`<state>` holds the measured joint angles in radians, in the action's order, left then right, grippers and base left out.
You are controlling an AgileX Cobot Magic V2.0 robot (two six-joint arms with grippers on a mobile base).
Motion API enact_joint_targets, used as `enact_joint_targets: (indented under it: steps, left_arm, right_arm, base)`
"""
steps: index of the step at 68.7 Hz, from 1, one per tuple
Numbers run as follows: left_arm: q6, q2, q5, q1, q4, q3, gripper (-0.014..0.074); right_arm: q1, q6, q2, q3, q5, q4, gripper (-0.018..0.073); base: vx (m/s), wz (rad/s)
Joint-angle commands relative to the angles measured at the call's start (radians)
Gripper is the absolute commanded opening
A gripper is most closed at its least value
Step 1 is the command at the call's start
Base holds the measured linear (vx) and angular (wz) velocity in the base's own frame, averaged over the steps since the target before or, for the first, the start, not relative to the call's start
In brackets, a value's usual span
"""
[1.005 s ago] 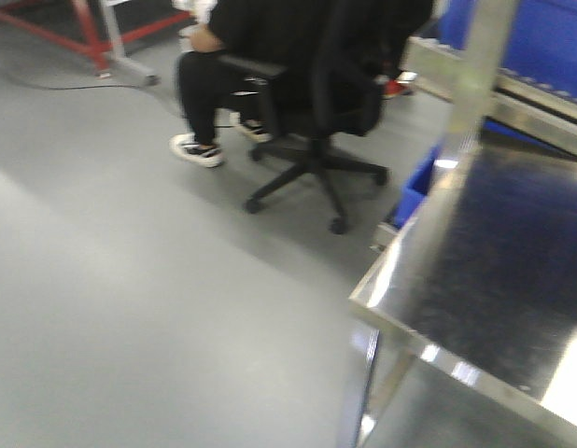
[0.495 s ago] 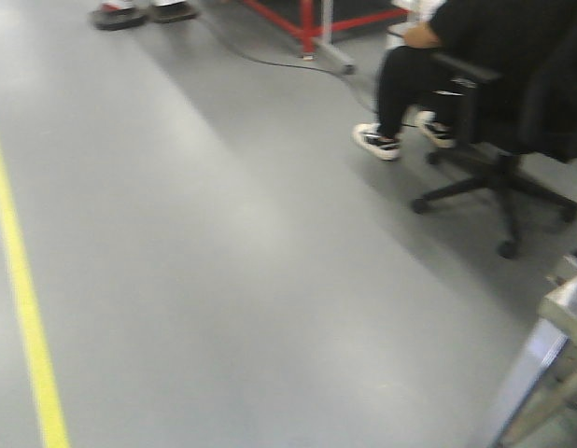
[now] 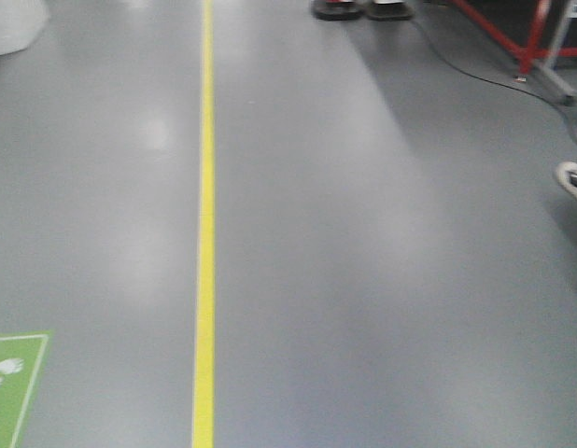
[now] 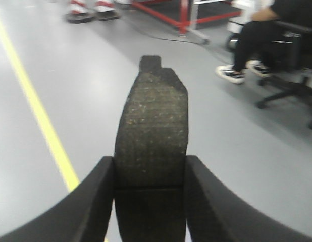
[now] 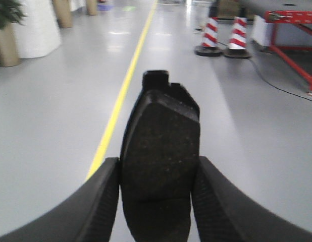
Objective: Move and align brake pads A on conveyor
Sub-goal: 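Drive along the yellow floor line holding a pad in each gripper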
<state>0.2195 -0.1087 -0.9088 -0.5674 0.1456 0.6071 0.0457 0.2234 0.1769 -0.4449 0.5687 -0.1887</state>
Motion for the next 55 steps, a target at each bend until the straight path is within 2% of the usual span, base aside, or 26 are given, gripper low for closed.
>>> enact_joint_targets:
  steps: [1,24,55]
  left_arm:
    - [-0.001,-0.018,0.086,-0.005,0.002,0.023,-0.0006]
    - [-0.001,-0.018,0.082,-0.002,0.001,0.023,-0.0006]
    - [-0.001,-0.018,0.082,-0.002,0.001,0.023,-0.0006]
  right_arm:
    - [-0.003,0.005,0.01,-0.029,-0.103,-0.004,-0.0006]
    - [-0.003,0.005,0.01,-0.029,-0.103,-0.004,-0.0006]
    - [-0.003,0.005,0.01,-0.029,-0.103,-0.004,-0.0006]
  base:
    - [-0.01,0.74]
    - [0.06,0.41]
    - [0.24,0.04]
